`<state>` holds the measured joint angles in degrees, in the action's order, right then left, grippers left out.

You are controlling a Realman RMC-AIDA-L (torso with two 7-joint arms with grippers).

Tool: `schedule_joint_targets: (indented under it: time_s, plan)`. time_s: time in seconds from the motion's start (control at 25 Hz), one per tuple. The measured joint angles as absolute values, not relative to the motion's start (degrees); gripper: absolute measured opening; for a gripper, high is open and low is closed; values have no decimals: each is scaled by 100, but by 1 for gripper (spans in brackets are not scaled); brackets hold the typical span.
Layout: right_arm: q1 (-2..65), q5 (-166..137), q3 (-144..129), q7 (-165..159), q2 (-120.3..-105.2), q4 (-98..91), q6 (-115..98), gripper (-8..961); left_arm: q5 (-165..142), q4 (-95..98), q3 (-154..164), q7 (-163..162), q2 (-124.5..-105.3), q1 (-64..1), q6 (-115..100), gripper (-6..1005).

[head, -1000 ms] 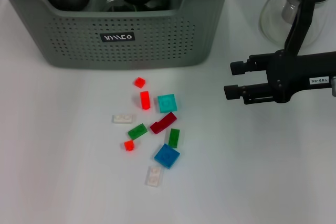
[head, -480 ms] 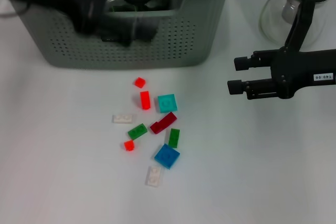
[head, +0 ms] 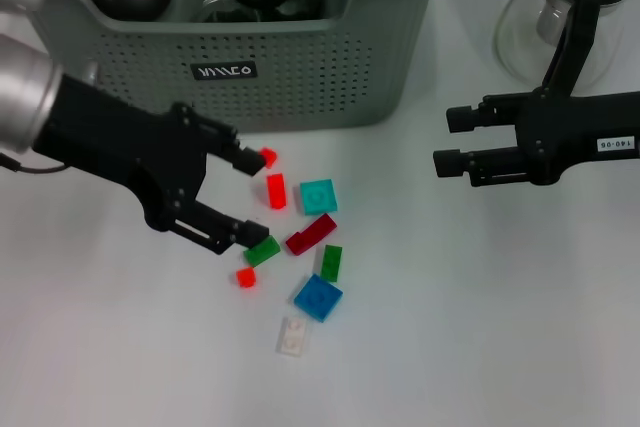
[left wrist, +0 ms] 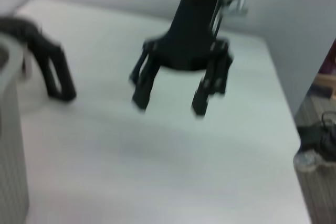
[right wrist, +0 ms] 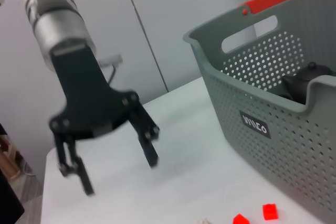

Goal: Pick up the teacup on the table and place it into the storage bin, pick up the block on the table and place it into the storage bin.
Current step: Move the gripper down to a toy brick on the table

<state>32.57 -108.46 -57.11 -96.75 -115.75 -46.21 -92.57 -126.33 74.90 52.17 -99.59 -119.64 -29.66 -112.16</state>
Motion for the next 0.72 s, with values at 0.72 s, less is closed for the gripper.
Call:
schedule_joint_targets:
  time_s: [0.72]
  plan:
    - [3302, -10846, -5713, -9899, -11632, -4604, -9070, 749, -15367, 7340, 6821, -9956, -12383, -3571, -9594, 798]
